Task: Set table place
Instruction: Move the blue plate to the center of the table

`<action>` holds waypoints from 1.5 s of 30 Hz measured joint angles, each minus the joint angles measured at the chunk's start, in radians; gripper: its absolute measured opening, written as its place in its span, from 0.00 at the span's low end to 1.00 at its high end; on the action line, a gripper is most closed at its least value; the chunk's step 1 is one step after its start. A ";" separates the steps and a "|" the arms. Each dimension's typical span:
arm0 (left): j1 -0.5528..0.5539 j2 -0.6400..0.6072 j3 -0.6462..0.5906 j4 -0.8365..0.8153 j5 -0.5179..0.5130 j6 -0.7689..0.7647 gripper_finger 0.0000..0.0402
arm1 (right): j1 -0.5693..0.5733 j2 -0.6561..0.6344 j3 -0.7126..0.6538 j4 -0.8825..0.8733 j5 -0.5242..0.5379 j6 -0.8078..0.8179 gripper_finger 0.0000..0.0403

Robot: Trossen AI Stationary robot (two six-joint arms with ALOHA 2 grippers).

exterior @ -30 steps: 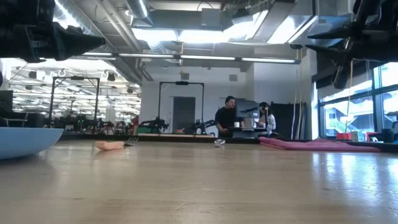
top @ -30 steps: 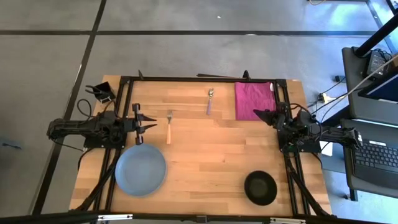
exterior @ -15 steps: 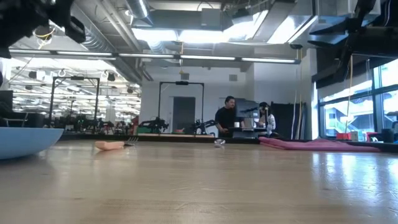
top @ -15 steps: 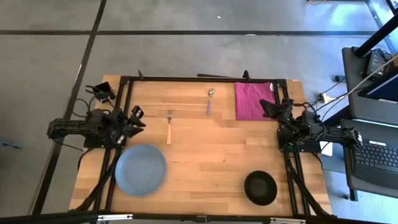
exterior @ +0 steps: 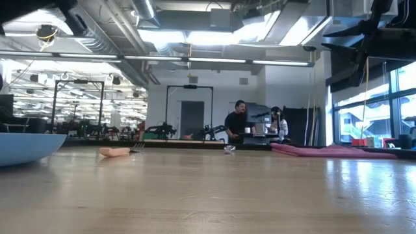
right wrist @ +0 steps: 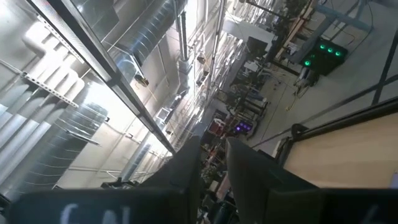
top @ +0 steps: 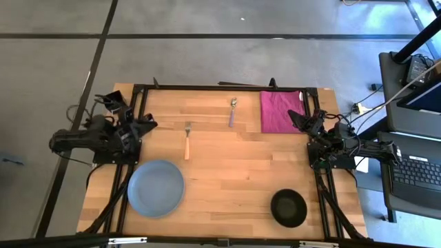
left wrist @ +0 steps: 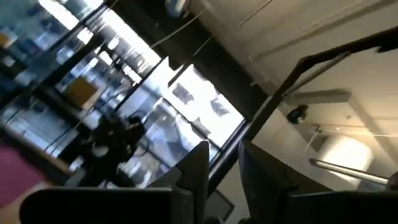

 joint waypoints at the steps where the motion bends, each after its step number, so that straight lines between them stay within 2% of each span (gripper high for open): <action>1: 0.000 0.028 0.061 -0.092 -0.009 -0.007 0.21 | 0.000 0.000 0.000 0.000 0.000 0.000 0.19; 6: 0.000 0.259 0.402 -0.595 0.006 -0.022 0.21 | 0.000 0.000 0.000 -0.002 0.000 -0.002 0.19; 10: 0.000 0.470 0.644 -1.062 0.054 0.074 0.21 | 0.000 0.000 0.000 -0.018 0.000 -0.002 0.19; 14: 0.000 0.630 0.767 -1.450 0.054 0.218 0.21 | 0.000 0.000 0.000 -0.044 0.003 -0.003 0.19; 17: 0.000 0.715 0.769 -1.598 0.058 0.278 0.20 | 0.000 0.000 0.000 -0.045 0.036 -0.002 0.19; 25: 0.000 0.828 0.609 -1.548 0.114 0.559 0.15 | 0.000 0.000 0.000 -0.042 0.062 0.002 0.19; 31: 0.000 0.872 0.471 -1.400 0.266 0.606 0.14 | 0.000 0.000 0.000 -0.037 0.078 0.002 0.19; 34: -0.001 0.905 0.439 -1.380 0.293 0.661 0.17 | 0.000 0.000 0.000 -0.037 0.078 0.003 0.19; 38: 0.000 0.957 0.431 -1.370 0.274 0.754 0.25 | 0.000 0.000 0.000 -0.037 0.079 0.003 0.19; 45: 0.000 1.055 0.431 -1.356 0.251 0.744 0.33 | 0.000 0.000 0.000 -0.038 0.079 0.001 0.19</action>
